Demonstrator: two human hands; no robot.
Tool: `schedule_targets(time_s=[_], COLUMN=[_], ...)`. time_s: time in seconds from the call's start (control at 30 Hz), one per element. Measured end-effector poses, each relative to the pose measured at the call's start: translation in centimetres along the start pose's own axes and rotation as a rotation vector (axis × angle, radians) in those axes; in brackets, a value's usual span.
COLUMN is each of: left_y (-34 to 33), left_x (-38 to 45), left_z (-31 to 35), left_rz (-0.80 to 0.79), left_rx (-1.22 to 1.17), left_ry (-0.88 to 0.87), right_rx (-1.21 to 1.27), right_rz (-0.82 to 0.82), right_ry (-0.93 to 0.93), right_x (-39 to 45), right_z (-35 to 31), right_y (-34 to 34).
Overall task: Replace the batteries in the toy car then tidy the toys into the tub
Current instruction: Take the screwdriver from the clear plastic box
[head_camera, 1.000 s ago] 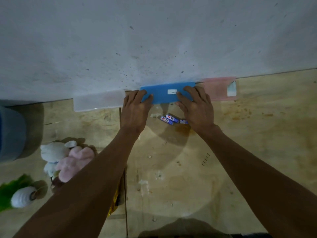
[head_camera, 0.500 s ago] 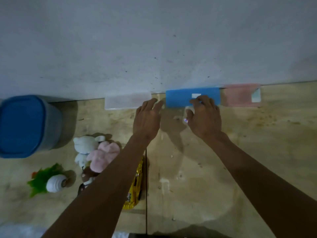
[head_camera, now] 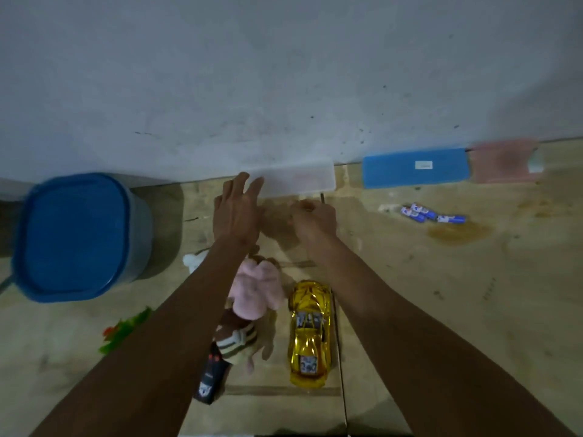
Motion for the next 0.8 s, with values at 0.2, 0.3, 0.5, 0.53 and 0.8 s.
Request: schedule_targets(time_s=[0.2, 0.3, 0.5, 0.53, 0.8], left_y=[-0.3, -0.7, -1.3, -1.4, -0.5], left_x=[2.3, 2.5, 3.1, 3.2, 3.4], left_z=[-0.9, -1.3, -1.9, -1.9, -1.4], left_rz=[-0.021, 0.039, 0.124, 0.133, 0.132], left_rx=[0.033, 0.020, 0.102, 0.113, 0.100], left_ry=[-0.104, -0.145, -0.209, -0.216, -0.189], right_rx=[0.338, 0.455, 0.615, 0.619, 0.383], right_rz=[0.181, 0.224, 0.160, 0.161, 0.182], right_ry=[-0.142, -0.207, -0.184, -0.177, -0.098], right_x=[1.5, 1.4, 1.0, 0.9, 0.8], right_z=[-0.3, -0.7, -0.5, -0.3, -1.0], right_y=[-3.3, -4.0, -4.2, -4.2, -3.5])
Point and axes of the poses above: each hand's wrist, its own x-axis towards the middle knuckle, its own y-axis out of the back of the hand, z = x × y, the point moved 1 cm from there along x, towards the middle knuckle, and after that the axes turned 13 degrees about y, right-handed, at the moved point
